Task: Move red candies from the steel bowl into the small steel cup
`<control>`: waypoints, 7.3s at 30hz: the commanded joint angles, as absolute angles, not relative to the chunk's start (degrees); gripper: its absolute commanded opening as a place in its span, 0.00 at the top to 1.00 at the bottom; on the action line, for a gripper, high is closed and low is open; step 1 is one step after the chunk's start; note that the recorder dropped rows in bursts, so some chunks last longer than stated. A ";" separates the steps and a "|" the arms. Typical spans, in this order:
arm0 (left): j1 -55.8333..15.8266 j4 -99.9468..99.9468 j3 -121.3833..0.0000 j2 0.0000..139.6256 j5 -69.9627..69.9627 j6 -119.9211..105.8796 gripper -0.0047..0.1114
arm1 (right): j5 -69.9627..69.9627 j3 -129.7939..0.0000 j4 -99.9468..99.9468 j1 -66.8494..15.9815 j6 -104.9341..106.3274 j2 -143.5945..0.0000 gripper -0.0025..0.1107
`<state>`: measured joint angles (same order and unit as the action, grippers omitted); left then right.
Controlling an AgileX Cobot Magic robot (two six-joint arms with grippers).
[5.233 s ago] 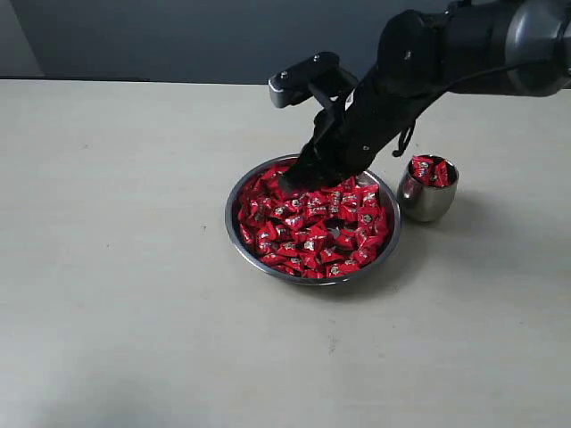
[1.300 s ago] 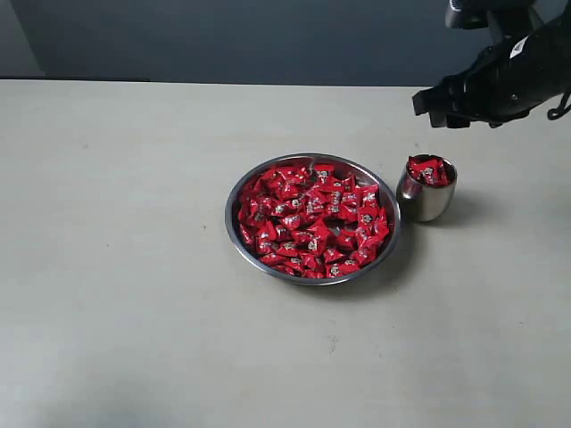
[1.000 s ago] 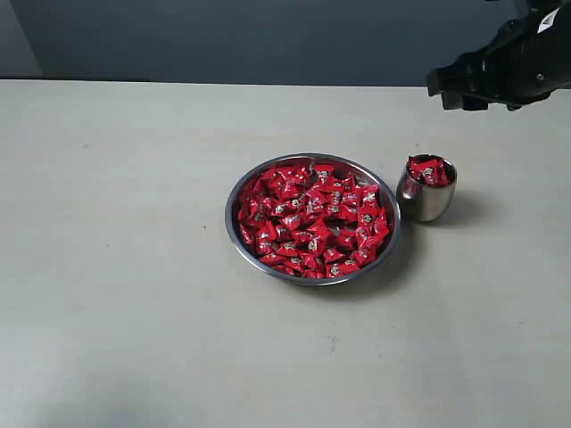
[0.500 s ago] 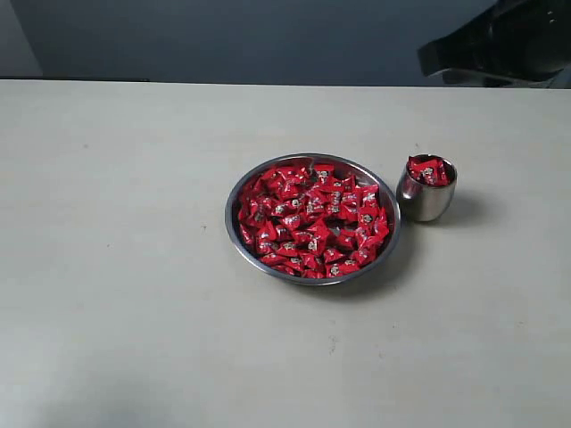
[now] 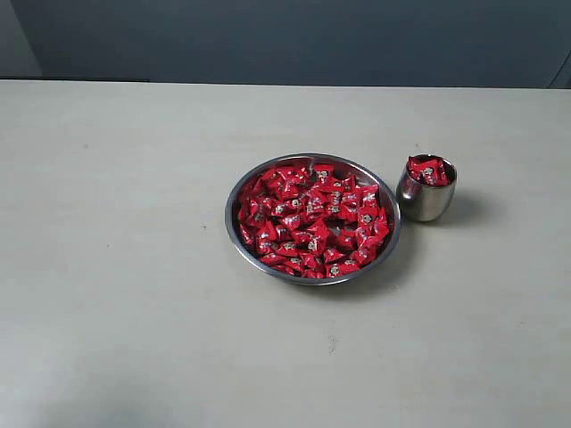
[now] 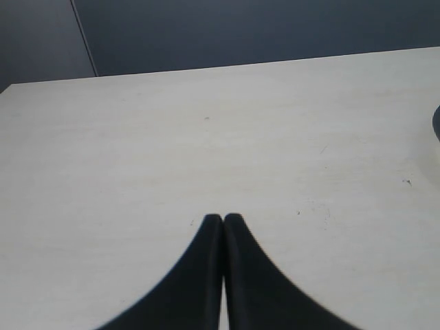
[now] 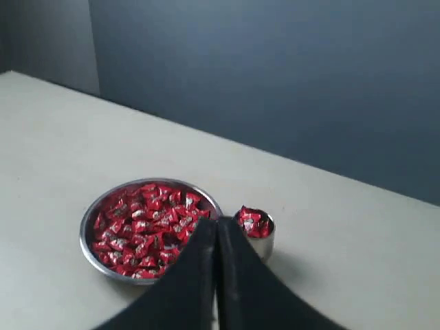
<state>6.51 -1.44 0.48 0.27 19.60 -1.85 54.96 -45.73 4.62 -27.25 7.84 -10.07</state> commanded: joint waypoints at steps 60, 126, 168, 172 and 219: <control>6.20 -1.55 0.00 0.00 19.32 -1.68 0.96 | 18.07 -3.18 10.56 -27.34 7.55 0.00 0.99; 6.20 -1.55 0.00 0.00 19.32 -1.68 0.96 | 17.40 0.00 10.36 -27.34 7.55 0.00 0.99; 6.20 -1.55 0.00 0.00 19.32 -1.68 0.96 | 17.85 0.00 10.68 -13.42 7.89 0.00 0.99; 6.20 -1.55 0.00 0.00 19.32 -1.68 0.96 | 17.98 0.00 10.80 -9.90 7.89 0.00 0.99; 6.20 -1.55 0.00 0.00 19.32 -1.68 0.96 | 17.87 0.00 8.64 -0.68 9.49 0.00 0.99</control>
